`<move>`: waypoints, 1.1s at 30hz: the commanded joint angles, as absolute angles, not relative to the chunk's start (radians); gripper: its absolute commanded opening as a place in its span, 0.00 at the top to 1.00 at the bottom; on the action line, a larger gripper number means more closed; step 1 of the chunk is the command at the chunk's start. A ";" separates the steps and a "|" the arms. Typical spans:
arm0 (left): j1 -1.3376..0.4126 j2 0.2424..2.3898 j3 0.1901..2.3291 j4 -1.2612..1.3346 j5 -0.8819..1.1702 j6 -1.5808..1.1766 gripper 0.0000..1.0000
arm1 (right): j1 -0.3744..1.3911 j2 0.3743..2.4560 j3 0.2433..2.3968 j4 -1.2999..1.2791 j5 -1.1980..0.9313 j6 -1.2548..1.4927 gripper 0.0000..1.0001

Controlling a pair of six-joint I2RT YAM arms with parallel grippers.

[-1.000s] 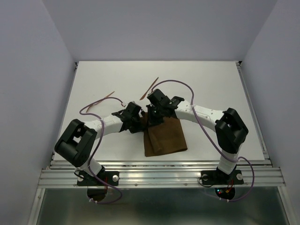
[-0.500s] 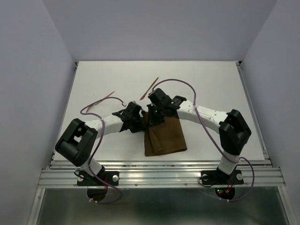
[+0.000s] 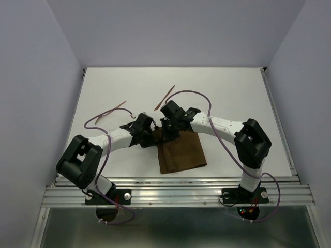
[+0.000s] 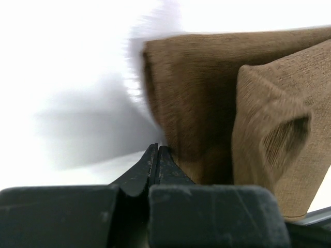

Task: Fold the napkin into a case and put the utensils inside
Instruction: Fold the rectangle-folded napkin at the center of the board, then move the square-folded napkin to the center of the board.

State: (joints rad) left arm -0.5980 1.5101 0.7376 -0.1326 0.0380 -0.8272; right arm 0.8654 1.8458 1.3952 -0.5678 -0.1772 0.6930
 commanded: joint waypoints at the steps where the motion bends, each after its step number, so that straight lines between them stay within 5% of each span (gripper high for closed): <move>1: -0.552 1.395 0.697 -0.195 -0.021 -0.804 1.00 | 0.874 1.853 1.430 -0.534 -0.187 0.695 0.99; 15: -0.468 1.364 0.684 -0.210 -0.006 -0.759 1.00 | 0.884 1.870 1.436 -0.503 -0.216 0.684 0.97; 19: -0.457 1.373 0.684 -0.196 -0.005 -0.759 1.00 | 0.894 1.893 1.434 -0.453 -0.268 0.669 0.80; 23: -0.439 1.384 0.684 -0.190 -0.005 -0.761 1.00 | 0.904 1.956 1.436 -0.402 -0.380 0.641 0.46; 26: -0.427 1.368 0.686 -0.199 -0.006 -0.764 1.00 | 0.904 1.941 1.436 -0.411 -0.364 0.612 0.35; 29: -0.411 1.339 0.677 -0.204 -0.005 -0.775 0.96 | 0.873 1.864 1.414 -0.426 -0.283 0.604 0.32; 33: -0.407 1.312 0.667 -0.193 0.032 -0.788 0.76 | 0.747 1.703 1.292 -0.426 -0.241 0.618 0.36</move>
State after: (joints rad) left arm -0.4129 1.3670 0.6838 -0.2058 0.0036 -0.7815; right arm 0.8627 1.8801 1.3640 -0.4553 -0.3019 0.6296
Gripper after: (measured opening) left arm 0.166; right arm 0.648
